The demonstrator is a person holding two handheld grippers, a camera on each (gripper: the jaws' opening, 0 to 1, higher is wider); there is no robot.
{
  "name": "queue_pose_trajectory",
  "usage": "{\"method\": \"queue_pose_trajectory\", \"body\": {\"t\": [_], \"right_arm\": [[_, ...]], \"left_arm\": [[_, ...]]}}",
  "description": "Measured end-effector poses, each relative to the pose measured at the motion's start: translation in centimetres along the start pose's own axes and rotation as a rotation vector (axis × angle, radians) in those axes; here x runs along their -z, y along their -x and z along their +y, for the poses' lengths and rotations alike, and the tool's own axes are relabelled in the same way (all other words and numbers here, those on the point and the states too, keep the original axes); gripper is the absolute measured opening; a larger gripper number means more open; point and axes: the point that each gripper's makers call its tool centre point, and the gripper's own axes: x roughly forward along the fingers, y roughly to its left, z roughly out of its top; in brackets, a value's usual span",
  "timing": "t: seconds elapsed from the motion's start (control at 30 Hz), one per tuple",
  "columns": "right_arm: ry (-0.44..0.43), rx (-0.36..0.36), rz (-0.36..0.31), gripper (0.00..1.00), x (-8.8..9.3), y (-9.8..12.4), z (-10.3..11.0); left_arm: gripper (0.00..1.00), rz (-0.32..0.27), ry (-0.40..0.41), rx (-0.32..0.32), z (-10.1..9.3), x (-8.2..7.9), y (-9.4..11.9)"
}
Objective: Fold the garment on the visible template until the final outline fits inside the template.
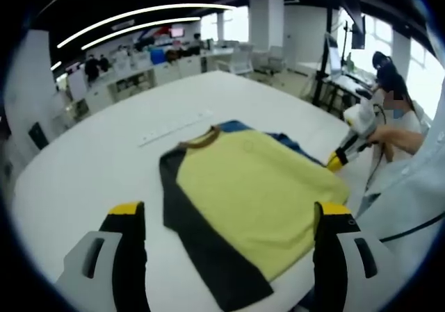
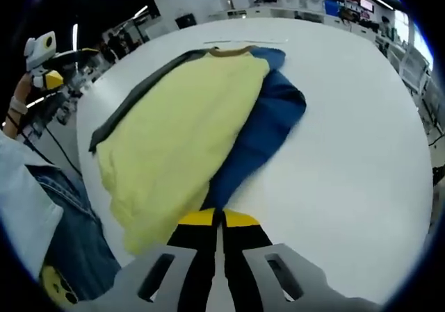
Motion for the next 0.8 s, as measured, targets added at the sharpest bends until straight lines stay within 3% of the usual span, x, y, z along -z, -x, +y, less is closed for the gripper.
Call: {"method": "queue_pose_trajectory", "body": {"t": [0.33,0.8], "right_arm": [[0.086,0.088,0.064,0.03,0.0,2.2,-3.8],[0.172,0.219,0.104,0.03,-2.1,5.3,-9.8]], "left_arm": [[0.96,-0.005,0.005,-0.002,0.1,0.1,0.1],[0.96,-0.01,0.018,-0.006,0.2,0.3,0.3]]}}
